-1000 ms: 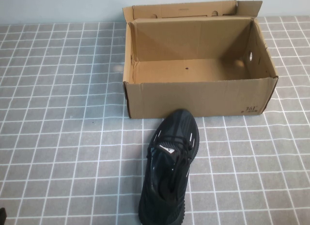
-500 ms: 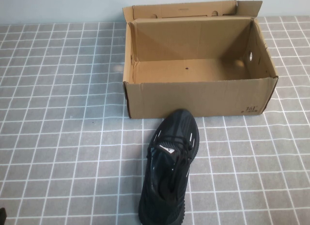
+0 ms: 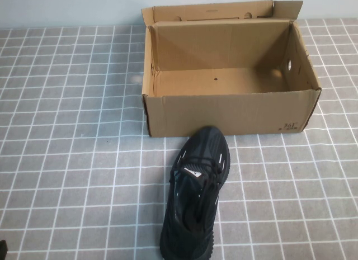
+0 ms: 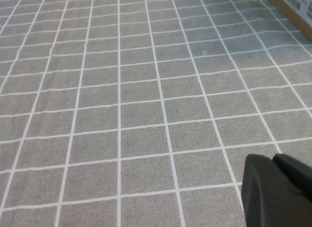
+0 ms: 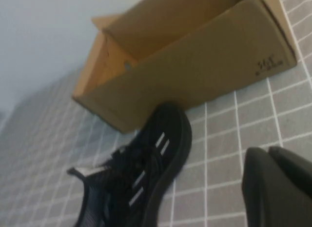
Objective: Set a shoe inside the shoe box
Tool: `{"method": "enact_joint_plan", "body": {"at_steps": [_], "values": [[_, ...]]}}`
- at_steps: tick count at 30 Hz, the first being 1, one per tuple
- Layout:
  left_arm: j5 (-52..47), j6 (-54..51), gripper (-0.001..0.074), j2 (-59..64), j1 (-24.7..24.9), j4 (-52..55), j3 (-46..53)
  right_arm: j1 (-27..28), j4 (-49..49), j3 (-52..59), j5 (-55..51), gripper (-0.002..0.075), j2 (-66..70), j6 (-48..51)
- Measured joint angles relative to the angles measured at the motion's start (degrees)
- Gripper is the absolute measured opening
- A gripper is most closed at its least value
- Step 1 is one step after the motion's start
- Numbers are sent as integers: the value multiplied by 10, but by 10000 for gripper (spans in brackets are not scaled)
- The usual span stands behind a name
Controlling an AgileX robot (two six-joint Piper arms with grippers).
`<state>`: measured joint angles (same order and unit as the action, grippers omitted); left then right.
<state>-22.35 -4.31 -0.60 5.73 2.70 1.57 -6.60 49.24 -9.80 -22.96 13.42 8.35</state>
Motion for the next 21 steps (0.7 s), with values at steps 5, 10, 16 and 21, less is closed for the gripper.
{"method": "enact_joint_plan", "body": {"at_steps": [5, 10, 16, 21], "values": [[0, 0, -1, 0, 0, 0, 0, 0, -88, -112, -127, -16, 166, 26], [0, 0, -1, 0, 0, 0, 0, 0, -133, -219, -226, -16, 326, 60], [0, 0, -1, 0, 0, 0, 0, -11, -145, -335, -292, -16, 500, 108], [0, 0, -1, 0, 0, 0, 0, -91, -169, -423, -294, -16, 595, 112]]}}
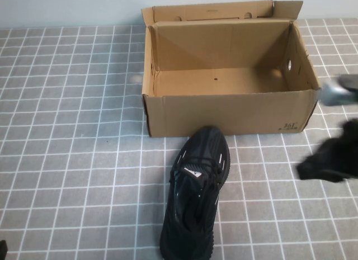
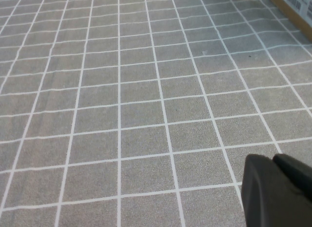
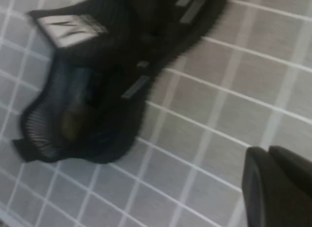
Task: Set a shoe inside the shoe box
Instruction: Pick up the shoe from the table
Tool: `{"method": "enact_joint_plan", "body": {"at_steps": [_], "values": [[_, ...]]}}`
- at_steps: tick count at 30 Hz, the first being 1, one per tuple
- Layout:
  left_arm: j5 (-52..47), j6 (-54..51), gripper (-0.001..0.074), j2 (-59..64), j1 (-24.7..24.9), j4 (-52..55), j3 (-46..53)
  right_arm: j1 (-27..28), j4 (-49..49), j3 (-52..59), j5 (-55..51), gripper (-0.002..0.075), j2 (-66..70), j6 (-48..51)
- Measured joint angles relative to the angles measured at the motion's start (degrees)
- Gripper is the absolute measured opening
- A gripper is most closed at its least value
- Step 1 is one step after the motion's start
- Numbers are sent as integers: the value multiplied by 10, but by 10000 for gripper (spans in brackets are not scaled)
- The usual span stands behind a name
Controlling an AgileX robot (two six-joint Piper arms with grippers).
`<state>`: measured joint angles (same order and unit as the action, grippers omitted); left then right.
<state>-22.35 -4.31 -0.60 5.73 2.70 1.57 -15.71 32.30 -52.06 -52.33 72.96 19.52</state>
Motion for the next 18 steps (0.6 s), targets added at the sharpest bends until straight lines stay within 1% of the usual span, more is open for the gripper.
{"method": "enact_joint_plan", "body": {"at_steps": [1, 4, 7, 9, 10, 13, 15, 18], "values": [[0, 0, -1, 0, 0, 0, 0, -20, -3, -15, 1, -16, 17, -1], [0, 0, -1, 0, 0, 0, 0, -105, -14, -72, 5, -16, 63, 0], [0, 0, -1, 0, 0, 0, 0, -187, -51, -128, -6, -14, 103, 20], [0, 0, -1, 0, 0, 0, 0, -237, -91, -162, -16, 6, 122, 28], [0, 0, -1, 0, 0, 0, 0, -253, -107, -173, -18, 22, 129, 30], [0, 0, -1, 0, 0, 0, 0, -286, -147, -203, -15, 126, 147, 35], [0, 0, -1, 0, 0, 0, 0, -293, -153, -216, 1, 224, 158, 34], [0, 0, -1, 0, 0, 0, 0, -294, -157, -227, 26, 342, 175, 34]]}}
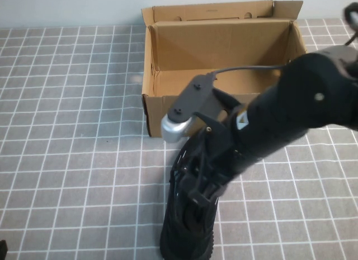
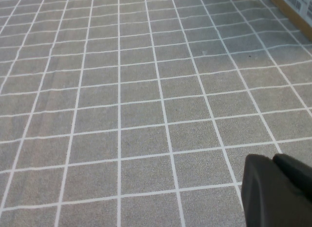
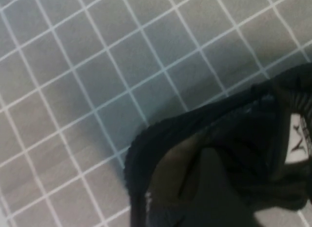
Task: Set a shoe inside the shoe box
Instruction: Pick up the shoe from the table
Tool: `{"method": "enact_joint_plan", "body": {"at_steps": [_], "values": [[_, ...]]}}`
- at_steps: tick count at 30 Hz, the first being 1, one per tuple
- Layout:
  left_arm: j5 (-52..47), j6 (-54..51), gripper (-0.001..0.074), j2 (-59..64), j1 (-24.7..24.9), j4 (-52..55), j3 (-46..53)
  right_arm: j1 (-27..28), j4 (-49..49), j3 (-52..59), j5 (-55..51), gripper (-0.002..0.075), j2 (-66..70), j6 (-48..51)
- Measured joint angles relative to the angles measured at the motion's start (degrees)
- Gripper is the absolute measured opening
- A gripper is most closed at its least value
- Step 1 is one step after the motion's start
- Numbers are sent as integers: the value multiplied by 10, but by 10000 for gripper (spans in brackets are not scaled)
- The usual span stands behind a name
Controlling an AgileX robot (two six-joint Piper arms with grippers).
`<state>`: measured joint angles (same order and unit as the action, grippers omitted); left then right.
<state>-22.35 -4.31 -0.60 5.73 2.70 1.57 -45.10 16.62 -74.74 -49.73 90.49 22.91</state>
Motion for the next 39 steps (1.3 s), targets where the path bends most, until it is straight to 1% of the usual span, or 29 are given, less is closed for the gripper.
{"method": "enact_joint_plan", "body": {"at_steps": [2, 5, 10, 13, 16, 21, 27, 30, 34, 39], "values": [[0, 0, -1, 0, 0, 0, 0, 0, -3, -9, 7, 376, 15, 0], [0, 0, -1, 0, 0, 0, 0, 0, -26, -24, 10, 396, 44, -5], [0, 0, -1, 0, 0, 0, 0, 0, -105, -54, 10, 402, 90, -48], [0, 0, -1, 0, 0, 0, 0, -1, -175, -69, 0, 403, 113, -87], [0, 0, -1, 0, 0, 0, 0, -1, -219, -77, -9, 386, 123, -130], [0, 0, -1, 0, 0, 0, 0, -3, -201, -78, -10, 358, 124, -147], [0, 0, -1, 0, 0, 0, 0, -3, -134, -78, -25, 353, 124, -147], [0, 0, -1, 0, 0, 0, 0, -3, -118, -78, -28, 352, 124, -141], [0, 0, -1, 0, 0, 0, 0, -3, -144, -78, -28, 349, 127, -126], [0, 0, -1, 0, 0, 0, 0, -3, -194, -79, -24, 318, 137, -123]]}}
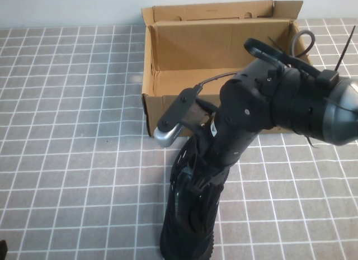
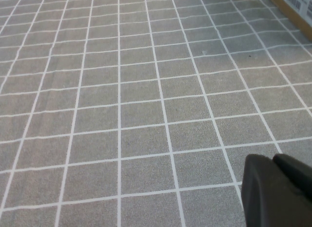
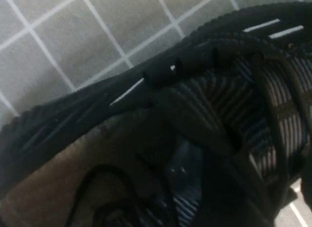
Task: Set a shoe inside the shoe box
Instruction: Pick up the shoe from the table
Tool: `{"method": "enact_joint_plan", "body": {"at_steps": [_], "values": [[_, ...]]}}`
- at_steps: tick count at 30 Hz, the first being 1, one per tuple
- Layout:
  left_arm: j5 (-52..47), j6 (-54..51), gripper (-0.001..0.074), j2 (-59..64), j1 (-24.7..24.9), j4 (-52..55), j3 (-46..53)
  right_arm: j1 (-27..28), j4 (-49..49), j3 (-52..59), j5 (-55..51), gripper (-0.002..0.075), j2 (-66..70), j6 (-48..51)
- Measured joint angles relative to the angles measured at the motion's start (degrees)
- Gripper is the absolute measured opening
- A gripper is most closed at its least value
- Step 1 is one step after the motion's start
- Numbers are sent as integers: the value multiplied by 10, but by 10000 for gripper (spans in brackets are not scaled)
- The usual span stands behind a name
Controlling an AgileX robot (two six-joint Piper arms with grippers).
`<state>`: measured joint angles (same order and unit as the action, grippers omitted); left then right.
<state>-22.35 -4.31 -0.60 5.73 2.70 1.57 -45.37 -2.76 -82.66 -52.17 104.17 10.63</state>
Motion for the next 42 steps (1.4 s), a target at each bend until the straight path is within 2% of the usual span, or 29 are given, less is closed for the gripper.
{"method": "enact_joint_plan", "body": {"at_steps": [12, 14, 18, 21, 33, 38, 42], "values": [[0, 0, -1, 0, 0, 0, 0, 0, 43, 0, 24, 288, 13, 2], [0, 0, -1, 0, 0, 0, 0, 0, 43, 0, 28, 239, 13, 2], [0, 0, -1, 0, 0, 0, 0, 0, 43, 0, 28, 55, 13, 3], [0, 0, -1, 0, 0, 0, 0, -1, 40, -7, 15, 9, 13, 1], [0, 0, -1, 0, 0, 0, 0, -1, 56, -73, -144, -6, -53, -15], [0, 0, -1, 0, 0, 0, 0, -1, 53, -107, -175, -6, -109, -26], [0, 0, -1, 0, 0, 0, 0, 0, 8, -177, -183, -6, -118, -40]]}}
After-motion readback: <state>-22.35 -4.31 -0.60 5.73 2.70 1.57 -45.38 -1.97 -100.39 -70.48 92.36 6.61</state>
